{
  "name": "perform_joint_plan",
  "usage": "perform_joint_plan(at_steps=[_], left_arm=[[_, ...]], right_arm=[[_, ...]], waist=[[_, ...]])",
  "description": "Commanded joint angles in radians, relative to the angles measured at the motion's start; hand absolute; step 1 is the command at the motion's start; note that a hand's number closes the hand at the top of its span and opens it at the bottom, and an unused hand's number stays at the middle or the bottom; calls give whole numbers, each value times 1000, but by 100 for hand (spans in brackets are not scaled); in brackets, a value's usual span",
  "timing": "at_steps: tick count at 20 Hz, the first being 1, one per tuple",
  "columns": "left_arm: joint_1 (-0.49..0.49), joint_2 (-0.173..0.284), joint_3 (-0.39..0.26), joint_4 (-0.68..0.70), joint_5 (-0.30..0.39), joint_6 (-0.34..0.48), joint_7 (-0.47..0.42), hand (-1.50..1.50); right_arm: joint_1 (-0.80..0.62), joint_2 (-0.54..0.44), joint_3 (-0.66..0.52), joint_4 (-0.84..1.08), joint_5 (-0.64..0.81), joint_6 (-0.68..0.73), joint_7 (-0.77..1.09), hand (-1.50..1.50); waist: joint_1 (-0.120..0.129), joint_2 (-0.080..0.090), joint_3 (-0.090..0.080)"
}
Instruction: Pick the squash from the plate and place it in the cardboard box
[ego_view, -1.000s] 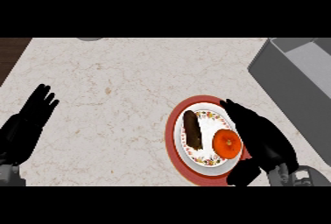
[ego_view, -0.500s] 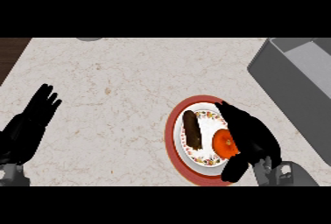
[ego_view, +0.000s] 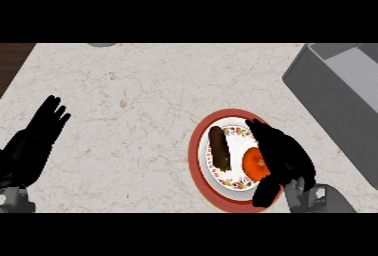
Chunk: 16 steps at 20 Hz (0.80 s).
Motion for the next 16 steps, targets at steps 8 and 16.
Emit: perform_joint_plan(at_steps=[8,16], left_arm=[[-37,-8,35,-43,-10,-2,83,0],[23,-27,75,-8,-19,-91,9,0]], right_arm=[[3,12,-94,44,20,138,-11,-150],[39,124,-57,165,187,49,-96,-150]], waist=[[-1,0,0],[1,0,0]])
